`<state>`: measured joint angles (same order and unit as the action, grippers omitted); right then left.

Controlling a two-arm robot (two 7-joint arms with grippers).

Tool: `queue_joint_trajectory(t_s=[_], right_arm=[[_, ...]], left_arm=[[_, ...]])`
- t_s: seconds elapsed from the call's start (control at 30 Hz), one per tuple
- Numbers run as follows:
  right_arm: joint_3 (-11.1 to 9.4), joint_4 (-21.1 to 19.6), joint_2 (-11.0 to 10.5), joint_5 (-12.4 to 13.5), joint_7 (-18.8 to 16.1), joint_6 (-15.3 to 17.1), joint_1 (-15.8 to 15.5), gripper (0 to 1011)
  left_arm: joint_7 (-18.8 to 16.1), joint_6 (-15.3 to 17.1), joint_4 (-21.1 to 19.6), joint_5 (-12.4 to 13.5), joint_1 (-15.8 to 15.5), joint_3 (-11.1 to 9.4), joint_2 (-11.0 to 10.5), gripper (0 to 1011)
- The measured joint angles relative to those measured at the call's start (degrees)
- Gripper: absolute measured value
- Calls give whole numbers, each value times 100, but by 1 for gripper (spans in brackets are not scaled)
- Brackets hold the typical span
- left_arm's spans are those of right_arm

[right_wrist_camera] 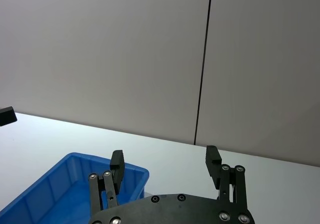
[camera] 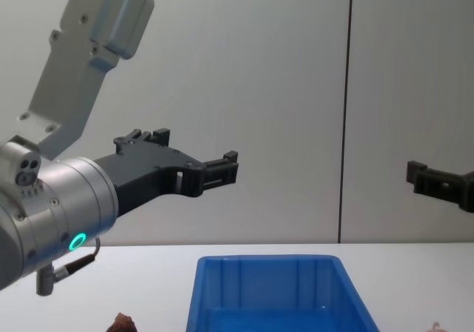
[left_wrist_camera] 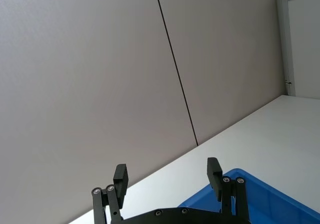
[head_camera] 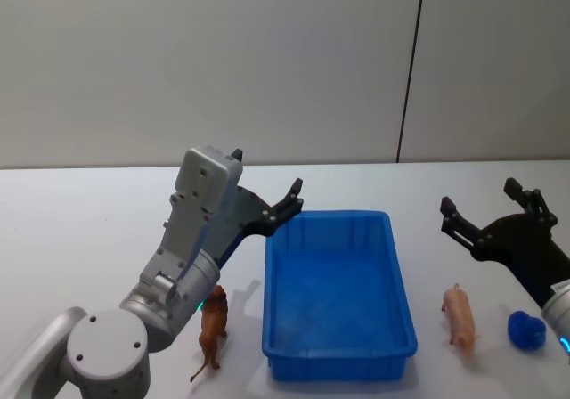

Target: Pick up the two dolls from the table and place them into the box.

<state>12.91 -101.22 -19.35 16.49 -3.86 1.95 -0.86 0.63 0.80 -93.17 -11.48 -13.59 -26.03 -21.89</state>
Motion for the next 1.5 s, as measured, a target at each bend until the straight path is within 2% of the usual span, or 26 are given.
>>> queue_joint_trajectory(t_s=[0.13, 0.33, 0.57, 0.77, 1.2, 1.5], right_arm=[[-32, 2, -26, 72, -10, 7, -14, 1001], [-151, 8, -161, 315, -77, 56, -81, 1001], [-402, 47, -481, 673, -237, 191, -241, 1001], [-597, 125, -751, 879, -393, 363, -368, 1001], [-840, 469, -1181, 986, -878, 792, -506, 1001], [-834, 792, -1254, 880, -1241, 945, -417, 1001]], left_arm=[[0, 0, 0, 0, 0, 0, 0, 1001], [0, 0, 0, 0, 0, 0, 0, 1001], [0, 0, 0, 0, 0, 0, 0, 1001], [0, 0, 0, 0, 0, 0, 0, 1001], [0, 0, 0, 0, 0, 0, 0, 1001], [0, 0, 0, 0, 0, 0, 0, 1001]])
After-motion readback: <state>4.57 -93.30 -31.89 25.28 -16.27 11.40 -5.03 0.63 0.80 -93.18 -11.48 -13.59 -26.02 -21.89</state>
